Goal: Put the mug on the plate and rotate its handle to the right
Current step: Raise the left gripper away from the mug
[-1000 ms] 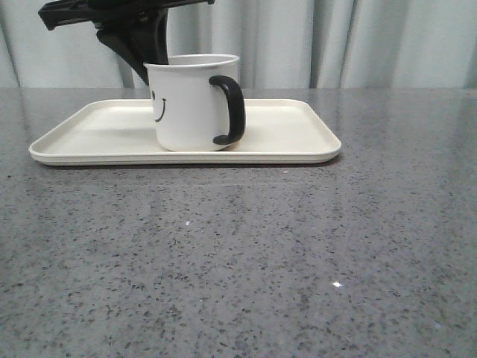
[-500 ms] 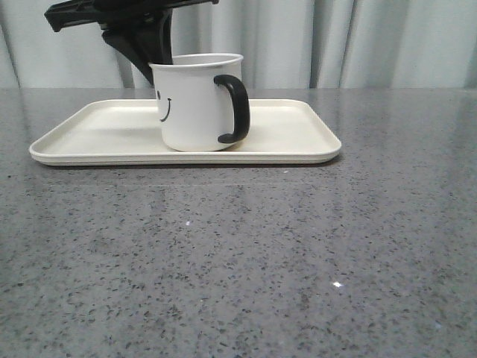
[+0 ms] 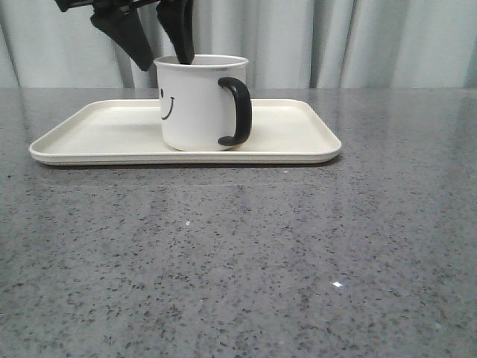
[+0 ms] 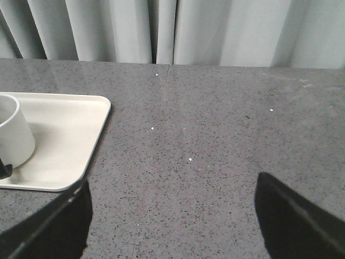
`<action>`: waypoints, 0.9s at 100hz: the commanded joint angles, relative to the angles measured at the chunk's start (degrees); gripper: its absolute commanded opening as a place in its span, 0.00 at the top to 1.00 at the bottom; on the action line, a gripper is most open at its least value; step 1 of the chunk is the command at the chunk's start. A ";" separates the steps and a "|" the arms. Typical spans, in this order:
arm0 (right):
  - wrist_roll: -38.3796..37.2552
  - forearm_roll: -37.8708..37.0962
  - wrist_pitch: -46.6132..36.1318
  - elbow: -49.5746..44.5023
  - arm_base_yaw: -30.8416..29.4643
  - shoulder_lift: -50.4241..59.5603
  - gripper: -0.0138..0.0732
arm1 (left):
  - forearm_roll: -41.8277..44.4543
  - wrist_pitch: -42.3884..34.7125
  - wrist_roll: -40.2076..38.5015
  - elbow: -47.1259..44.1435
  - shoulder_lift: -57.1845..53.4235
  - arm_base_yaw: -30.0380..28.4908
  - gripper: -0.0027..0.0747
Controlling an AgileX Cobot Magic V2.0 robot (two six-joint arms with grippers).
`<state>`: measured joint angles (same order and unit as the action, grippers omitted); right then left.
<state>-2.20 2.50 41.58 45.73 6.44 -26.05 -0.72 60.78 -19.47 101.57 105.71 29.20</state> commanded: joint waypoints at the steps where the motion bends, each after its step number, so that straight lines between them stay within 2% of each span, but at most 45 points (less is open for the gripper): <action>1: 0.32 -0.02 -4.44 1.80 -0.25 -0.98 0.14 | 0.04 -0.64 0.11 2.85 -2.85 0.42 0.27; 6: 0.32 -0.02 -4.44 1.80 -0.25 -0.98 0.14 | 0.72 -0.21 0.11 3.48 -2.85 0.42 0.24; 31: 0.32 -0.02 -4.44 1.80 -0.25 -0.98 0.14 | 7.34 0.16 -0.02 3.60 -5.91 0.42 0.25; 53: 0.32 -0.02 -3.73 1.80 -0.25 -0.98 0.14 | 11.25 -1.13 -0.02 0.38 -13.44 0.42 0.25; 66: 0.32 -0.02 -2.78 1.80 -0.25 -0.98 0.14 | 14.41 -3.12 -0.59 -6.77 -19.58 0.42 0.25; 90: 0.32 -0.02 -2.24 1.80 -0.25 -0.98 0.14 | 18.08 -13.31 -6.25 -26.24 -35.42 0.08 0.25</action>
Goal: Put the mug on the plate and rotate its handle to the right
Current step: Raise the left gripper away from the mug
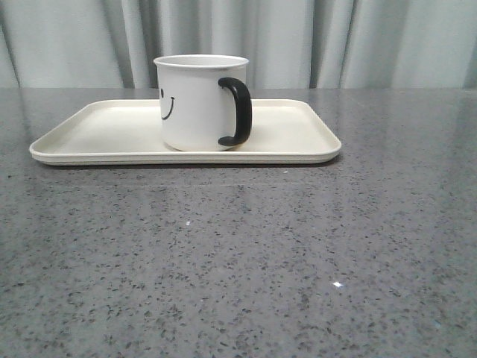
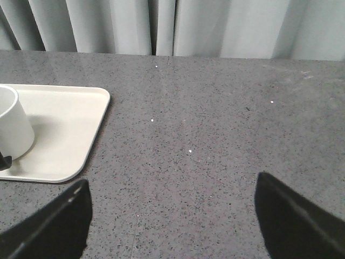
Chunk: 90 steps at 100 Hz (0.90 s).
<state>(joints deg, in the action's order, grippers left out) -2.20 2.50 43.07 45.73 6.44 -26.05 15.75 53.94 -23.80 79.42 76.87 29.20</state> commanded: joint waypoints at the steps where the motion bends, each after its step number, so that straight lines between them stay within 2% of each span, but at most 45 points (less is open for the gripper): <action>1: 0.32 -0.02 -3.73 1.80 -0.25 -0.98 0.14 | 1.75 -6.94 -1.92 -5.21 -7.05 0.08 0.25; 15: 0.32 -0.02 -3.74 1.80 -0.25 -1.11 0.14 | 3.79 -8.81 -2.66 -14.54 -15.91 0.08 0.25; 33: 0.32 -0.02 -3.74 1.80 -0.25 -1.11 0.14 | 12.53 -8.81 -11.81 -22.21 -26.19 0.08 0.25; 45: 0.32 -0.02 -3.74 1.80 -0.25 -1.11 0.14 | 15.77 -8.11 -15.01 -25.96 -31.99 0.08 0.25; 67: 0.32 -0.02 -3.74 1.80 -0.25 -1.11 0.14 | 19.81 -1.66 -17.16 -28.69 -38.52 0.08 0.26; 90: 0.32 -0.02 -3.80 1.80 -0.25 -1.10 0.14 | 21.12 -0.43 -17.16 -28.69 -39.19 0.08 0.37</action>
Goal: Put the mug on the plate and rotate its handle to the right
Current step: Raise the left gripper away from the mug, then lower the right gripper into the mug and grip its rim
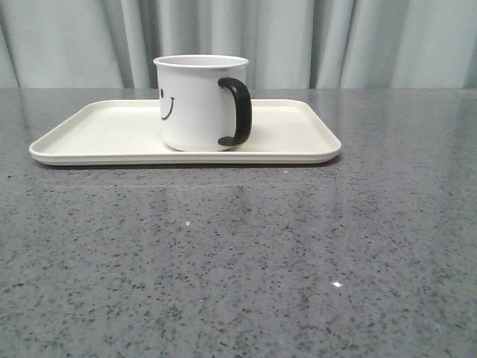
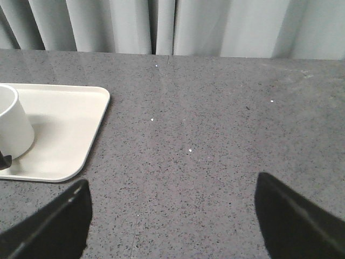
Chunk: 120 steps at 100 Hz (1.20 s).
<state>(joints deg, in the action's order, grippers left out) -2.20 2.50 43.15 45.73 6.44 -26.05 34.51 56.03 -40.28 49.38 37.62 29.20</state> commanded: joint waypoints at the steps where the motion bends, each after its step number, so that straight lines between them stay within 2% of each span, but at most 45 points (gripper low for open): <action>1: 0.32 -0.02 -3.88 1.80 -0.25 -1.10 0.14 | 2.35 -2.53 -0.68 1.34 0.05 0.08 0.37; 16: 0.32 0.56 -4.23 1.80 -0.25 -1.10 0.14 | 2.47 -2.53 -0.68 1.34 0.05 0.08 0.40; 46: 1.23 6.45 -2.91 2.02 -0.25 -2.90 0.14 | 2.47 -2.50 -0.68 1.34 0.05 0.08 0.40; 67: 8.32 13.76 -1.12 7.56 -0.18 -12.00 0.14 | 2.47 -2.60 -0.68 1.34 0.05 0.08 0.40; 84: 12.04 17.80 1.21 15.38 0.13 -23.64 0.14 | 2.47 -2.60 -0.68 1.34 0.05 0.08 0.40; 96: 12.93 17.75 2.82 21.98 4.15 -32.59 0.14 | 2.47 -2.60 -0.68 1.34 0.05 0.08 0.40; 120: 11.89 14.90 -0.66 33.92 17.59 -48.87 0.14 | 2.47 -2.60 -0.68 1.34 0.05 0.08 0.40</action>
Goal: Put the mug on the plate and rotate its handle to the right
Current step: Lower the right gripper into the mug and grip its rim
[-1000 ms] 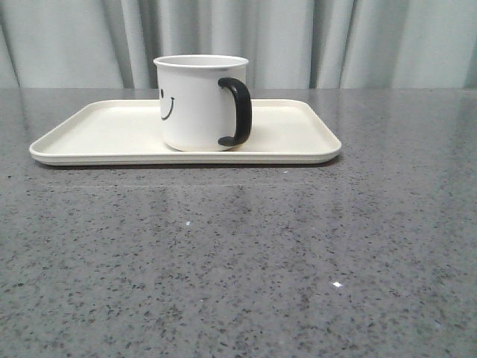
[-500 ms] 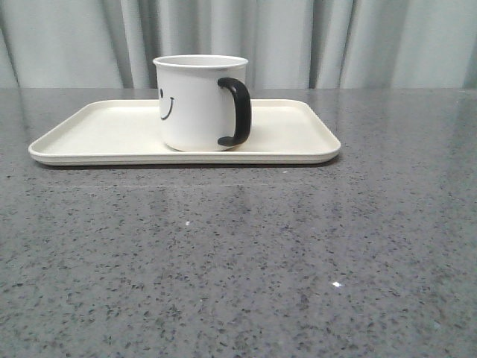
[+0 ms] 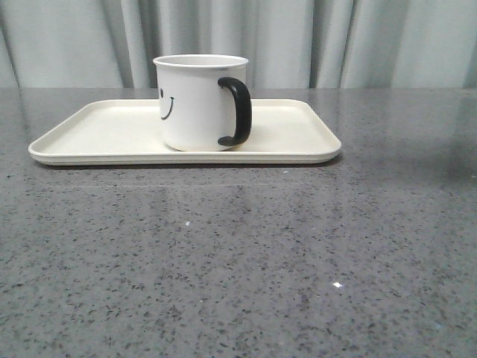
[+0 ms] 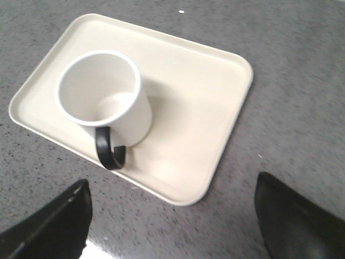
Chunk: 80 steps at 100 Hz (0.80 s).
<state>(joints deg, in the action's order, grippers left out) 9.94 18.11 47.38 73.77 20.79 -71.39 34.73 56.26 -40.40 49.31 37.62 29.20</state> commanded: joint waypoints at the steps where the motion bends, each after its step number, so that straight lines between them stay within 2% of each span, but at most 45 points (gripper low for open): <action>1: -0.63 -1.01 -5.03 6.27 3.46 -4.01 0.14 | 2.26 -2.83 -0.56 1.41 0.05 0.08 0.40; 15: -4.22 -4.02 -4.38 14.49 6.06 -13.30 0.14 | 2.26 -2.83 -0.56 1.41 0.05 0.08 0.40; 42: -6.81 -4.34 0.03 27.01 7.87 -26.99 0.14 | 2.26 -2.83 -0.56 1.41 0.05 0.08 0.40; 80: -7.11 -4.34 1.36 29.31 8.87 -33.70 0.14 | 2.26 -2.64 -0.56 1.41 0.05 0.08 0.40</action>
<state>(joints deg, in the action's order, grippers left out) 2.77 13.81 50.75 101.13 29.68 -107.47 34.73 56.26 -40.40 49.31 37.62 29.20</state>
